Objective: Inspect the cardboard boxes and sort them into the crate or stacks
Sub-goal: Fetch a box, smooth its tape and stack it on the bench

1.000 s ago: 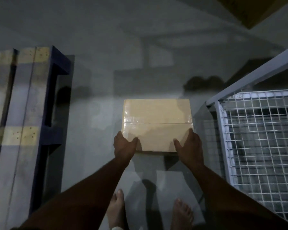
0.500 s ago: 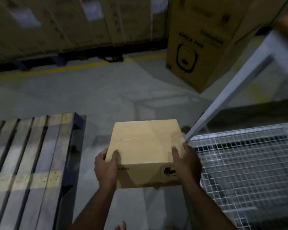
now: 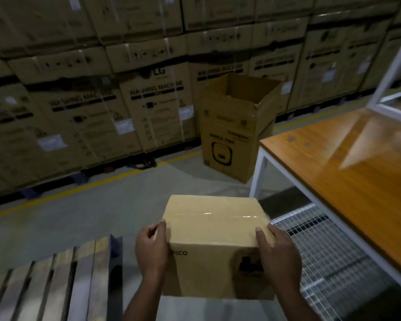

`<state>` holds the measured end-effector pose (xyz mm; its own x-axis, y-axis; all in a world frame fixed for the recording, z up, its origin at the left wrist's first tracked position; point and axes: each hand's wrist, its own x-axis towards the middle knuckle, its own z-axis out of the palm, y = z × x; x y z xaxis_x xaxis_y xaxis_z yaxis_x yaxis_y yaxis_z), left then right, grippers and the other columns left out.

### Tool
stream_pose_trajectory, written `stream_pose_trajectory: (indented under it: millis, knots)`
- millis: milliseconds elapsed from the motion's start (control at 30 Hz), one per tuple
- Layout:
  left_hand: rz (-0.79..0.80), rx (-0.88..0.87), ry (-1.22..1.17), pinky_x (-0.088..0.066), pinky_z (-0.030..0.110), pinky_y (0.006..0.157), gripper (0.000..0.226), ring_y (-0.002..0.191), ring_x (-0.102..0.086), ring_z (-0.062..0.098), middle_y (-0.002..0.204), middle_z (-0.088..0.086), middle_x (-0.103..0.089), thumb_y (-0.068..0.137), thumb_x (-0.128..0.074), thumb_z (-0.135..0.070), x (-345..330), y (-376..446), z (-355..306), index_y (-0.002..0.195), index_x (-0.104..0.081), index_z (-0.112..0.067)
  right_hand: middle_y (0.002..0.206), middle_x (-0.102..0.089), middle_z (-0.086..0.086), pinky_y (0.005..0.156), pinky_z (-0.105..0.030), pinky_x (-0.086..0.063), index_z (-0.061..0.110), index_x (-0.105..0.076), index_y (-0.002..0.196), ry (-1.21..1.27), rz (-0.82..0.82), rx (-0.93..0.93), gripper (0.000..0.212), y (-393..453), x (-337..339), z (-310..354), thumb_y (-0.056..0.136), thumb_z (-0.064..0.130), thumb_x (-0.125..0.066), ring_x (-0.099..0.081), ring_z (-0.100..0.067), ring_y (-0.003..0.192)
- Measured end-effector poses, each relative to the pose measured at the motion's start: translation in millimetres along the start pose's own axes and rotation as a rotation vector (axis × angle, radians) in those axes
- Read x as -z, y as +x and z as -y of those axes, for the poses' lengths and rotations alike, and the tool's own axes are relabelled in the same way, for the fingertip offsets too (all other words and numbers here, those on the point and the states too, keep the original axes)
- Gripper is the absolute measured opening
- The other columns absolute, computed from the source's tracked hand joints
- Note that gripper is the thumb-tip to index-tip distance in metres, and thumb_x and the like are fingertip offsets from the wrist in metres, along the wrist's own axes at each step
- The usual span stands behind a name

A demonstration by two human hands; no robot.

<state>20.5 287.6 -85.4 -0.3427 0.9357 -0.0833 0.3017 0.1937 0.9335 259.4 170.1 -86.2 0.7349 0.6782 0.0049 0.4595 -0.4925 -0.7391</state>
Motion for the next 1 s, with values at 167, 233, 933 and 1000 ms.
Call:
stream_pose_trajectory:
  millis: [167,233,933,1000]
  knots:
    - [0.153,-0.181,-0.018,-0.046,0.032,0.066,0.030,0.087,-0.063,0.016,0.090,-0.002,-0.069,0.097,-0.059,-0.049,59.5,-42.6,-42.4,0.091,-0.070,-0.022,0.118,-0.064,0.000,0.081,-0.035,-0.049,0.023,-0.060,0.130,0.051,-0.173,-0.039,0.051,-84.2,69.9,22.0,0.093,0.058,-0.053,-0.057,-0.014,0.101]
    - [0.205,-0.259,-0.032,-0.043,0.031,0.062,0.031,0.082,-0.063,0.016,0.085,-0.001,-0.070,0.099,-0.058,-0.047,80.3,-60.8,-64.5,0.086,-0.070,-0.021,0.117,-0.063,0.001,0.084,-0.038,-0.052,0.026,-0.059,0.129,0.042,-0.235,-0.045,0.052,-112.2,97.8,30.0,0.092,0.061,-0.050,-0.058,-0.015,0.102]
    - [0.621,-0.646,-0.225,-0.054,0.055,0.073,0.064,0.082,-0.065,0.028,0.085,0.007,-0.069,0.088,-0.045,-0.078,177.2,-343.2,-154.4,0.086,-0.071,-0.019,0.092,-0.071,0.004,0.070,-0.028,-0.050,0.020,-0.073,0.098,0.143,-0.954,0.055,0.051,-393.8,362.7,-36.2,0.092,0.061,-0.043,-0.064,-0.012,0.082]
    - [0.662,-0.673,-0.246,-0.052,0.053,0.069,0.073,0.078,-0.064,0.030,0.080,0.010,-0.068,0.085,-0.044,-0.083,179.1,-373.0,-153.5,0.082,-0.070,-0.015,0.088,-0.069,0.004,0.067,-0.027,-0.044,0.020,-0.072,0.093,0.133,-1.010,0.042,0.046,-419.1,384.5,-50.8,0.093,0.057,-0.044,-0.062,-0.013,0.080]
